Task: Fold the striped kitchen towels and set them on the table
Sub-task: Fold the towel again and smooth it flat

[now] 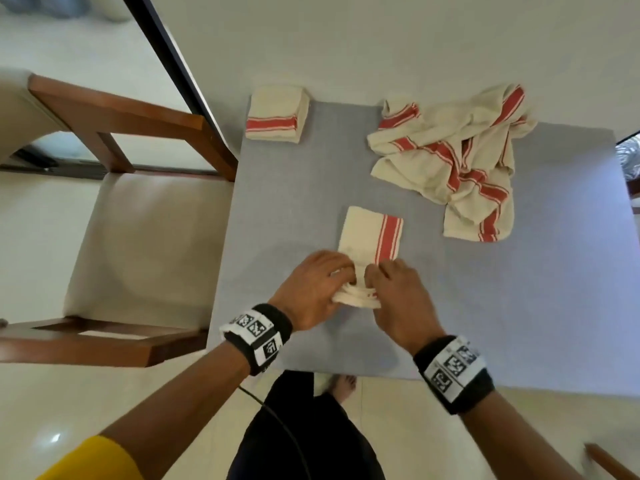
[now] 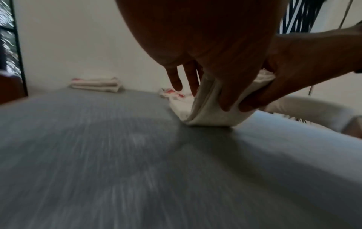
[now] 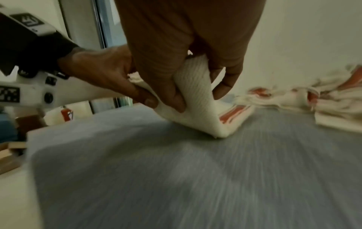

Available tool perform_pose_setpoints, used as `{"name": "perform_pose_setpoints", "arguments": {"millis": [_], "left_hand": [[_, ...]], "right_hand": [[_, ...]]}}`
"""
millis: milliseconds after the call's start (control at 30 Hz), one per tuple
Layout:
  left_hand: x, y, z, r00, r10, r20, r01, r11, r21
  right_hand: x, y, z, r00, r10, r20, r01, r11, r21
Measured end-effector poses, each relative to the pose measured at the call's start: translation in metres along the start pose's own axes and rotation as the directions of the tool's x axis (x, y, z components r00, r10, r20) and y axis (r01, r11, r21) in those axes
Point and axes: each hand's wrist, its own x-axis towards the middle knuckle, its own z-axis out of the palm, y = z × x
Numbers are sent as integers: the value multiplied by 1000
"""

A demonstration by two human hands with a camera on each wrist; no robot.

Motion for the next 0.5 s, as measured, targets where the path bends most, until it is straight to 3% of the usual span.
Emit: {"name": "perform_pose_setpoints", "arguments": {"millis": [100,233,367,500], "left_hand": [[-45,11,39,988,-10,152,17,999,-40],[-78,20,60,958,-68,280,72,997,-5],[-82,26,56,949,-84,303,94,995,-20],[-80,26,56,962,-180,206,213,965,-155]], "right_hand": [[-46,-6,48,990,14,142,-19,999,36],[-83,-13,61,970,56,235,-76,994,78],[-99,-18,56,966,45,253,-83,987,140],[-99,-15,44,968,53,246,-112,966,233]]}}
